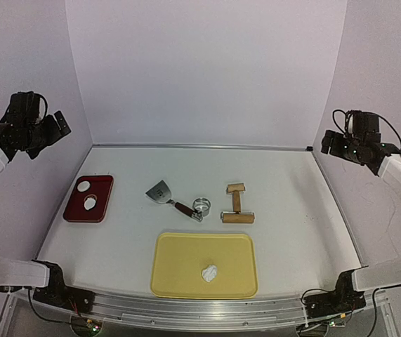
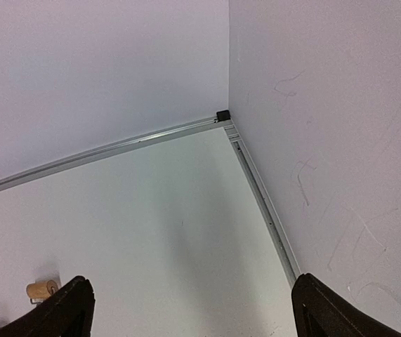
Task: Roll out the dumpling wrappers from the dough
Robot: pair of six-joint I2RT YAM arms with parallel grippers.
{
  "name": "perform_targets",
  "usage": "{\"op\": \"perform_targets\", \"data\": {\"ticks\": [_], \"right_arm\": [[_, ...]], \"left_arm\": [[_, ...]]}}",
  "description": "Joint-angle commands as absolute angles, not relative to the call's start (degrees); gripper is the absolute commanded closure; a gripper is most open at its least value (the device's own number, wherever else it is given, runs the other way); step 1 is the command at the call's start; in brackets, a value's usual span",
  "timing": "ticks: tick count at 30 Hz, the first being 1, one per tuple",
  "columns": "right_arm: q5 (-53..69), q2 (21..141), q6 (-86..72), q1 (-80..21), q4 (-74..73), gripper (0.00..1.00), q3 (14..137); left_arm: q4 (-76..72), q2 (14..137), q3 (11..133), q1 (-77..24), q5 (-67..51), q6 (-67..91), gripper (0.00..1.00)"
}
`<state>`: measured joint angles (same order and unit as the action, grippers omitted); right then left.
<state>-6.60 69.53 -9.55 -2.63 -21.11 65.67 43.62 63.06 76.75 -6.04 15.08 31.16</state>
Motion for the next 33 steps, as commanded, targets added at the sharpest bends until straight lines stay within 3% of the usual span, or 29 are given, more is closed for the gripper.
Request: {"op": "perform_targets", "data": {"ticks": [1, 9, 13, 22, 33], "right_arm": [[2.66, 69.75, -6.26, -2.68, -22.74, 0.02, 67.65], [12.77, 77.37, -4.99, -7.23, -29.7, 0.06, 71.54], [13.51, 83.03, -9.82, -11.56, -31.76, 0.08, 73.85], [18.58, 100.67, -29.95, -19.06, -31.91, 0.22, 81.2], [19.42, 116.07, -32.22, -25.74, -33.55, 0.3, 87.94]], "left_arm": [[44.55, 63.81, 75.35, -5.96, 14.45, 32.31, 0.0], [31.51, 60.9, 59.99, -6.51, 1.9, 39.61, 0.01], [26.44, 61.55, 54.97, -13.68, 1.4, 42.82, 0.01], [24.29, 69.65, 55.0, -30.95, 4.3, 49.49, 0.0], [24.16, 70.95, 55.69, -37.96, 5.51, 57.69, 0.0]]}}
